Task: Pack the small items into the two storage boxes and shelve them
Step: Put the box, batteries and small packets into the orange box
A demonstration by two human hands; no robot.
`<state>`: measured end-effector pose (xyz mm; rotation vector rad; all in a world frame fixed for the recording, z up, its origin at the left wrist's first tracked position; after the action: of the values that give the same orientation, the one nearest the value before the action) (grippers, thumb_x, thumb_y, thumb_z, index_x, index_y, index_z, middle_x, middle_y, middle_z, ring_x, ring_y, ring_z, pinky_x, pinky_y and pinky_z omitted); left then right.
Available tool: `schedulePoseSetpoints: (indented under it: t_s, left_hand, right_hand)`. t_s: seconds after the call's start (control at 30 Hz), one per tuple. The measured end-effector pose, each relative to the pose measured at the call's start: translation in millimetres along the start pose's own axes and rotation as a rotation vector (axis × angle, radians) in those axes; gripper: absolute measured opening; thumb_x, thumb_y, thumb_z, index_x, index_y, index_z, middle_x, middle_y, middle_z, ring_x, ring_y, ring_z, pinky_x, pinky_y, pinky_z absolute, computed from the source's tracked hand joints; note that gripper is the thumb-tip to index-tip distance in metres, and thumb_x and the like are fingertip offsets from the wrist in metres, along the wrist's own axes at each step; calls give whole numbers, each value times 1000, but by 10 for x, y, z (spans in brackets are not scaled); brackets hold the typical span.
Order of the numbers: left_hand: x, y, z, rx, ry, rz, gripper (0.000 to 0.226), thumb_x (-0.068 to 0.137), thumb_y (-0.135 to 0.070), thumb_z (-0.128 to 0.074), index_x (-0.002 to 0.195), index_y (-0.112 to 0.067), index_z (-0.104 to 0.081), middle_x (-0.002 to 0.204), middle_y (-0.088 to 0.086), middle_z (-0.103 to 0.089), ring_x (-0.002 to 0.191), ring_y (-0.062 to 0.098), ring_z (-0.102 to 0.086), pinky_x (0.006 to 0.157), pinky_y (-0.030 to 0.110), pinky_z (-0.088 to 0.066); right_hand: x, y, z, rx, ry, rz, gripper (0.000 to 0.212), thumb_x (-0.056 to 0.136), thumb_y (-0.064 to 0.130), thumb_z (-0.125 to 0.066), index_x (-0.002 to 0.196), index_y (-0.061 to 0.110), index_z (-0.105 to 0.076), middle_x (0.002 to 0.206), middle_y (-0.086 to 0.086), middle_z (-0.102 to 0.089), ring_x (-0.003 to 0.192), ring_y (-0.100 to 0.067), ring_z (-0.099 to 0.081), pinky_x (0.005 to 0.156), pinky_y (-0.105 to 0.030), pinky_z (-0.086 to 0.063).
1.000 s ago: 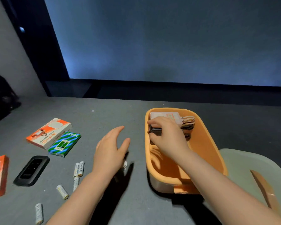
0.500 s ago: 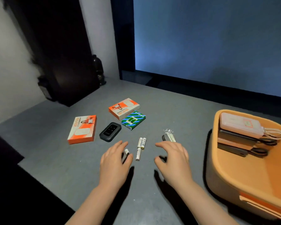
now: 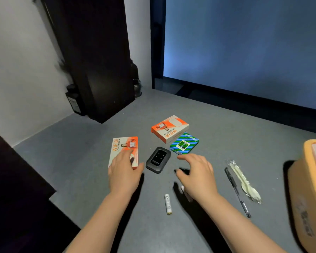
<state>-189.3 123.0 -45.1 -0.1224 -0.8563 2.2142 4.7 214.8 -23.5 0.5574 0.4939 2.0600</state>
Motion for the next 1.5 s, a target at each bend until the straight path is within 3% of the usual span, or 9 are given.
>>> schedulePoseSetpoints:
  t_s: [0.2, 0.4, 0.6, 0.7, 0.87, 1.07, 1.17, 1.33, 1.5]
  left_hand:
    - [614, 400, -209, 132, 86, 81, 68, 79, -47, -60, 138, -21, -40, 149, 5, -32, 138, 26, -21, 110, 44, -24]
    - [964, 399, -382, 188, 153, 1, 84, 75, -66, -54, 144, -24, -29, 155, 3, -17, 142, 26, -9, 112, 44, -19]
    - [1459, 395, -440, 208, 180, -18, 93, 68, -71, -58, 144, -25, -29, 155, 7, -16, 140, 27, -11, 111, 45, -21]
    - [1636, 382, -487, 211, 182, -22, 95, 66, -70, -60, 144, -25, -28, 155, 7, -14, 140, 28, -11, 109, 46, -23]
    - [1808, 349, -603, 193, 207, -19, 99, 64, -69, -63, 145, -29, -24, 157, 10, -8, 140, 32, -15, 110, 46, -23]
    - [1867, 301, -632, 135, 200, -51, 94, 60, -59, -71, 141, -28, -34, 151, 6, -22, 133, 29, -24, 106, 43, -29]
    - [1784, 245, -571, 91, 199, -80, 94, 60, -54, -73, 141, -29, -35, 151, 4, -22, 133, 28, -24, 105, 43, -30]
    - [1563, -142, -336, 51, 193, -151, 94, 65, -56, -72, 144, -31, -29, 155, 0, -13, 138, 25, -16, 108, 46, -27]
    - [1164, -912, -260, -49, 233, -316, 94, 66, -59, -72, 145, -35, -26, 157, -4, -9, 141, 21, -11, 110, 47, -26]
  right_hand:
    - [593, 207, -386, 16, -22, -119, 41, 79, 20, -64, 119, 25, -63, 120, 4, -63, 118, -20, -48, 94, -27, -30]
    - [1287, 73, -567, -2, 9, -314, 49, 82, 21, -63, 130, 16, -53, 132, -7, -53, 124, -28, -42, 97, -36, -36]
    - [2034, -43, -837, 170, -76, -671, 96, 72, 39, -76, 145, 8, -21, 149, -16, -20, 137, -35, -24, 107, -40, -29]
    - [2274, -45, -1011, 113, -103, -763, 118, 64, 48, -79, 149, 9, -7, 155, -20, -6, 141, -36, -15, 114, -41, -22]
    - [2430, -14, -1236, -52, -130, -747, 128, 56, 66, -76, 148, 3, -13, 155, -21, -11, 141, -35, -17, 117, -40, -15]
    - [2358, 68, -1216, -186, -65, -618, 104, 52, 63, -75, 133, 10, -37, 141, -13, -32, 126, -31, -30, 104, -37, -27]
    - [2262, 133, -1096, -152, -65, -573, 106, 52, 59, -78, 138, 14, -34, 142, -10, -30, 124, -30, -30, 100, -38, -29]
    - [1922, 239, -537, 0, -232, -462, 109, 55, 57, -77, 145, 20, -27, 152, -4, -20, 130, -28, -24, 107, -40, -24]
    - [1283, 43, 268, 24, -299, -445, 107, 56, 57, -77, 144, 23, -27, 151, 1, -22, 132, -24, -21, 107, -38, -23]
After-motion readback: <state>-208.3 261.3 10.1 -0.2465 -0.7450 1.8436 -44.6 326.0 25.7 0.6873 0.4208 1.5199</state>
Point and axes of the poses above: each hand's wrist, its own x-axis towards the middle knuckle, its own z-axis out of the back of the hand, y = z × x, the point moved 4 cm from there along x, towards the middle knuckle
